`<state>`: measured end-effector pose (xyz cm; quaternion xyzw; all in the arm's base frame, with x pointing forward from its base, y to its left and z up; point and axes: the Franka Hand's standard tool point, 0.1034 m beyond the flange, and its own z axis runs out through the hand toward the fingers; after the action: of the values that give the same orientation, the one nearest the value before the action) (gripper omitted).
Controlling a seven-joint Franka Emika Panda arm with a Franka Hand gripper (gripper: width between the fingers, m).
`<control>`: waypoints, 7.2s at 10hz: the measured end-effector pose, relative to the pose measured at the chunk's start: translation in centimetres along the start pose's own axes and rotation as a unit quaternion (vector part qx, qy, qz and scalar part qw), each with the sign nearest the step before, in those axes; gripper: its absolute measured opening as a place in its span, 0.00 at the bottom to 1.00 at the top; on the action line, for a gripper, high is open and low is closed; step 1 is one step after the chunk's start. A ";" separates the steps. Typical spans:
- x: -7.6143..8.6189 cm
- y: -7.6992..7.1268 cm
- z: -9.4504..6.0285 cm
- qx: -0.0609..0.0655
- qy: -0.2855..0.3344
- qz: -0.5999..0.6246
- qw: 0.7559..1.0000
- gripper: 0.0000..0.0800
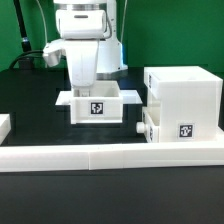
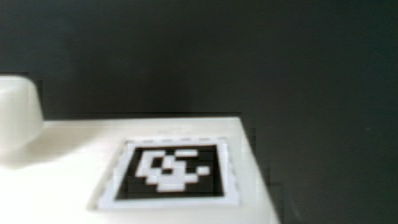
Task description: Assemble drawer
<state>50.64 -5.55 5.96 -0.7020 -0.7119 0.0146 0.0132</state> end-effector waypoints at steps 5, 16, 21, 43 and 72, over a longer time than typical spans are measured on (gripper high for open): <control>1.6 1.8 0.4 -0.009 0.007 0.027 1.000 0.06; 3.7 2.4 0.0 -0.013 0.010 0.036 0.999 0.06; 4.5 2.8 -0.3 -0.004 0.010 0.036 0.999 0.06; 6.1 2.7 0.3 -0.022 -0.006 -0.040 0.999 0.06; 3.9 3.2 -0.5 0.031 0.094 0.008 0.995 0.81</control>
Offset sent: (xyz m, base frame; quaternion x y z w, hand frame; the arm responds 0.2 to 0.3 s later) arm 0.0000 0.0000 0.0000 -0.0650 0.0000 0.0000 0.9979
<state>53.80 -1.58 6.32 -0.7055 -0.7008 -0.0288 0.1018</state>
